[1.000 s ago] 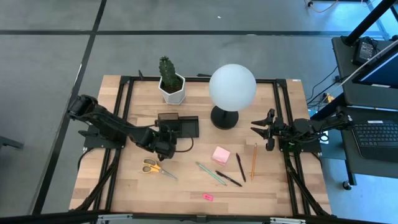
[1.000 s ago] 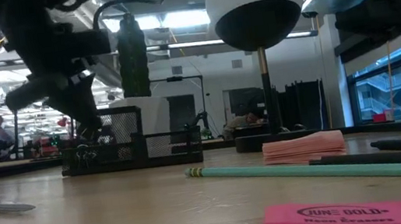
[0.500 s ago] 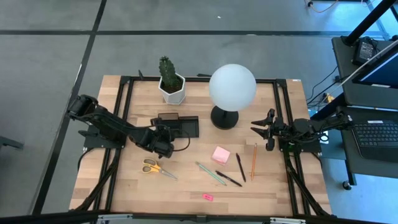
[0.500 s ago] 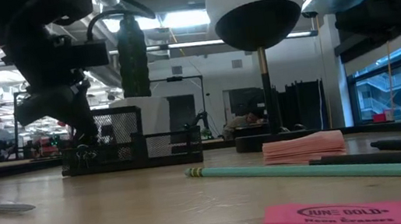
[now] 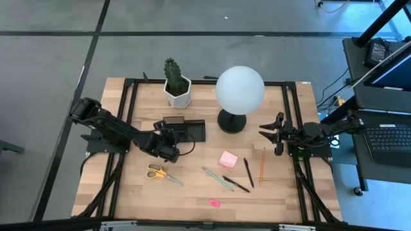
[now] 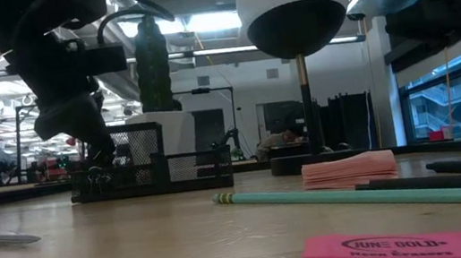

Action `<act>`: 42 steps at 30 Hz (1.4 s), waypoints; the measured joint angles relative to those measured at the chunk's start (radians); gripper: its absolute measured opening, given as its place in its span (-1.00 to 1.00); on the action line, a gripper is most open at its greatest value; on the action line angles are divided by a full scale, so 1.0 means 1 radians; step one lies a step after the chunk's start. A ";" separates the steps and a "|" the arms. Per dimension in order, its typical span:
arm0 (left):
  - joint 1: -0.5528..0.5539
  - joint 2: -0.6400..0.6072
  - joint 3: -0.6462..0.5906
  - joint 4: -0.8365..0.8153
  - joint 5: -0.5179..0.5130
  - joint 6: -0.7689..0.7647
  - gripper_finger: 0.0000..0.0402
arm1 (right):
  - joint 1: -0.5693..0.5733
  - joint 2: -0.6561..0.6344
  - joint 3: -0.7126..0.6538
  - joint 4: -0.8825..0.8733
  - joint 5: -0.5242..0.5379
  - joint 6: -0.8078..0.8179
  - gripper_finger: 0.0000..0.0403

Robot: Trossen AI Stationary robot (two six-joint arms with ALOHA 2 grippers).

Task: Pick and place office supplies into organizer
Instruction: Put the black clip binder into the black desk organizer, then put the yellow scissor into the black desk organizer

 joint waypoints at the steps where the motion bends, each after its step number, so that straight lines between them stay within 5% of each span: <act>1: 0.000 0.000 0.000 0.000 0.000 -0.010 -0.99 | 0.000 0.000 0.000 0.000 0.000 0.000 -0.37; 17: -0.008 -0.007 -0.133 0.183 0.011 -0.059 -0.97 | 0.000 0.000 0.000 0.000 0.000 0.002 -0.37; 33: -0.008 -0.055 -0.072 0.144 0.027 0.081 -0.44 | 0.000 0.000 0.000 0.000 0.000 0.003 -0.37; 42: -0.034 -0.184 -0.071 0.193 0.101 0.156 -0.36 | 0.000 0.000 0.000 0.000 0.000 0.003 -0.37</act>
